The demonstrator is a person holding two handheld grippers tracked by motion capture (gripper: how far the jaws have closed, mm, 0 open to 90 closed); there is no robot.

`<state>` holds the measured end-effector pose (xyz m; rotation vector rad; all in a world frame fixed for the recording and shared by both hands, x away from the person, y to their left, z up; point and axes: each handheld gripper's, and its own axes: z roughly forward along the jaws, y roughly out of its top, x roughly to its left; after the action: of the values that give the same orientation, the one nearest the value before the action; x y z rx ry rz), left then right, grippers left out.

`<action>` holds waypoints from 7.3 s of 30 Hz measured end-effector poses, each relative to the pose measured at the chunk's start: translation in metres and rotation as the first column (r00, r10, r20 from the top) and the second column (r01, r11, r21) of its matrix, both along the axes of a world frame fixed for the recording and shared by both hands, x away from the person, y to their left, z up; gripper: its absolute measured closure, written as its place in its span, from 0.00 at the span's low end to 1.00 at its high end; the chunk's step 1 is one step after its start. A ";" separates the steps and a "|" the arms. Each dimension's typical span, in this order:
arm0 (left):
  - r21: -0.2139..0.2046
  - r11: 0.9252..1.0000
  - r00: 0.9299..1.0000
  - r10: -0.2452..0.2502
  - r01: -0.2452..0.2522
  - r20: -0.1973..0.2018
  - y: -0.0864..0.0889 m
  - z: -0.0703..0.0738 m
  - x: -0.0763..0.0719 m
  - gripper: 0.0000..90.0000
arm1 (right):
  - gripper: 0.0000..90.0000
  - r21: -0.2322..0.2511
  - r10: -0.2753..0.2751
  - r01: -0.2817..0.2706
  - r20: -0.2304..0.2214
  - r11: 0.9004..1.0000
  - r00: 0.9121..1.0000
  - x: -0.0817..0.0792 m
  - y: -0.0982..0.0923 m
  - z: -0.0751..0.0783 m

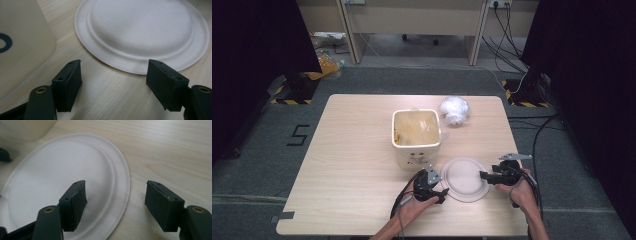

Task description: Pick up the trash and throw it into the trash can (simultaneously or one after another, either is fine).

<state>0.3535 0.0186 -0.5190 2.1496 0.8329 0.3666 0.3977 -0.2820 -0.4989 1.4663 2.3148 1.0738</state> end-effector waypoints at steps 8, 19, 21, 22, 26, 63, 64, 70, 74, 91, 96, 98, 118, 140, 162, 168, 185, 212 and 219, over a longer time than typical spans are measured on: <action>-0.006 1.000 1.000 -0.010 0.010 0.004 -0.004 0.000 -0.003 0.38 | 0.33 0.082 0.041 -0.036 -0.059 0.996 0.997 0.002 0.001 -0.002; -0.008 0.999 0.999 -0.033 0.033 0.011 -0.006 0.001 -0.006 0.45 | 0.61 0.263 0.076 -0.075 0.005 0.962 0.997 -0.007 -0.006 0.025; -0.006 0.999 0.999 -0.044 0.045 0.014 -0.010 0.001 -0.007 0.45 | 0.63 0.328 0.138 -0.131 0.003 0.935 0.990 -0.011 0.001 0.030; -0.004 0.999 0.999 -0.045 0.045 0.017 -0.011 0.001 -0.008 0.44 | 0.62 0.281 0.149 -0.147 0.015 0.948 0.989 -0.013 0.008 0.033; -0.002 0.999 0.998 -0.053 0.054 0.020 -0.012 0.001 -0.010 0.44 | 0.68 0.281 0.186 -0.191 0.048 0.941 0.981 -0.013 0.021 0.042; 0.007 0.998 0.998 0.058 -0.058 -0.005 0.094 -0.002 -0.040 0.20 | 0.92 0.357 0.137 -0.240 0.290 0.903 0.947 -0.011 0.003 0.169; 0.006 0.998 0.998 0.060 -0.060 -0.006 0.096 -0.003 -0.040 0.19 | 0.92 0.357 0.141 -0.249 0.301 0.900 0.943 -0.008 0.006 0.176; 0.008 0.997 0.996 0.081 -0.081 -0.020 0.108 -0.003 -0.039 0.16 | 0.92 0.342 0.167 -0.282 0.328 0.897 0.930 0.008 0.027 0.204; 0.012 0.995 0.995 0.095 -0.094 -0.026 0.117 -0.003 -0.037 0.16 | 0.92 0.349 0.183 -0.301 0.333 0.887 0.925 0.019 0.042 0.216; 0.010 0.986 0.986 0.166 -0.166 -0.023 0.147 -0.003 -0.037 0.16 | 0.93 0.425 0.269 -0.355 0.250 0.833 0.930 0.066 0.114 0.199; 0.010 0.985 0.985 0.170 -0.169 -0.023 0.149 -0.003 -0.037 0.16 | 0.93 0.450 0.280 -0.350 0.217 0.822 0.935 0.077 0.124 0.185; 0.009 0.985 0.985 0.172 -0.172 -0.023 0.149 -0.004 -0.037 0.16 | 0.93 0.456 0.283 -0.347 0.205 0.819 0.937 0.081 0.128 0.180; 0.012 0.984 0.984 0.178 -0.178 -0.027 0.151 -0.003 -0.037 0.16 | 0.92 0.486 0.352 -0.341 0.072 0.805 0.933 0.103 0.155 0.129; 0.010 0.983 0.983 0.183 -0.182 -0.026 0.151 -0.003 -0.037 0.16 | 0.71 0.427 0.196 -0.230 0.122 0.875 0.973 0.103 0.111 0.137; 0.004 0.982 0.982 0.189 -0.189 -0.024 0.151 -0.004 -0.037 0.16 | 0.64 0.109 -0.049 0.040 0.083 0.993 0.995 0.151 0.080 0.042; 0.008 0.981 0.981 0.191 -0.191 -0.024 0.151 -0.004 -0.037 0.16 | 0.57 0.057 -0.082 0.076 0.118 0.995 0.990 0.166 0.088 0.036; 0.007 0.981 0.980 0.196 -0.196 -0.026 0.152 -0.004 -0.039 0.16 | 0.49 -0.020 -0.134 0.138 0.133 0.990 0.982 0.202 0.096 0.015; 0.008 0.981 0.980 0.196 -0.196 -0.024 0.153 -0.004 -0.039 0.16 | 0.96 0.009 0.041 -0.042 0.111 0.999 0.993 0.152 0.092 0.027; 0.008 0.980 0.980 0.197 -0.196 -0.023 0.153 -0.004 -0.039 0.16 | 0.96 0.020 0.091 -0.094 0.115 0.995 0.989 0.118 0.078 0.034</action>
<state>0.3146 0.1713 -0.5228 2.0860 1.0628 0.4455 0.5162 -0.2038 -0.4653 1.2821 2.3171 1.1829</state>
